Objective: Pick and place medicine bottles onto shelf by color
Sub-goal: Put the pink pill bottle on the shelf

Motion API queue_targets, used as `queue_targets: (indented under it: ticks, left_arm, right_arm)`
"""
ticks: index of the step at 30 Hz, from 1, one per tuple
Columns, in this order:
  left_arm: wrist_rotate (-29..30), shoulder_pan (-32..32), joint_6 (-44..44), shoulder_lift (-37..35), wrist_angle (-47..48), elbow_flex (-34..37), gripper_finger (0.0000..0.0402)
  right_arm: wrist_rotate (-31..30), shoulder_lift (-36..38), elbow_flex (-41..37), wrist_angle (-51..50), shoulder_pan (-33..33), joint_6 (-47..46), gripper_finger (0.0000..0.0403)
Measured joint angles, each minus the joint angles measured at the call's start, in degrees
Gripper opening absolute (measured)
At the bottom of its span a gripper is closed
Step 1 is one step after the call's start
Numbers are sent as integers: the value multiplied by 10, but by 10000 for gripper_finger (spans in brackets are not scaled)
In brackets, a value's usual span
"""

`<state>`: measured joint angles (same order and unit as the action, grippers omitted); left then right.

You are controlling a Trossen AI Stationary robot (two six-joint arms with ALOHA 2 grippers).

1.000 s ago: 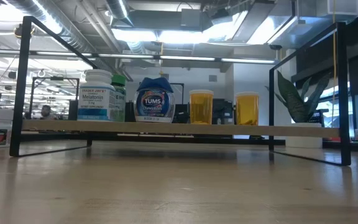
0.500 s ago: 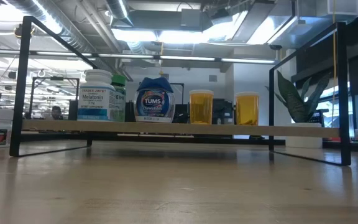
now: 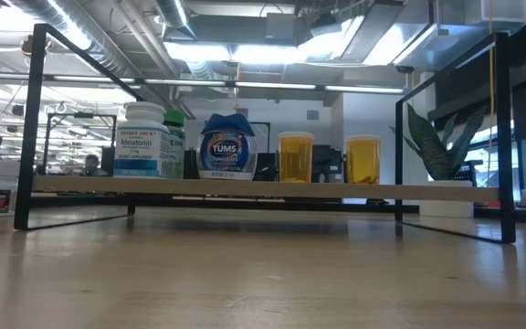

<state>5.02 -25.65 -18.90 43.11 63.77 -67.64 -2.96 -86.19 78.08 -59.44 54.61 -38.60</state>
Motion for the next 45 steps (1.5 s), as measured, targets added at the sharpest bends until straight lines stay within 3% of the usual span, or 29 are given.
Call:
queue_targets:
  ticks: [6,27,45]
  left_arm:
    - [0,0,0,0,0,0,255]
    - [0,0,0,0,0,0,255]
    - [0,0,0,0,0,0,255]
  right_arm:
    - [46,0,0,-3,-2,-1,331]
    - [36,-6,-168,154,41,-79,331]
    - [35,-7,-235,226,45,-92,328]
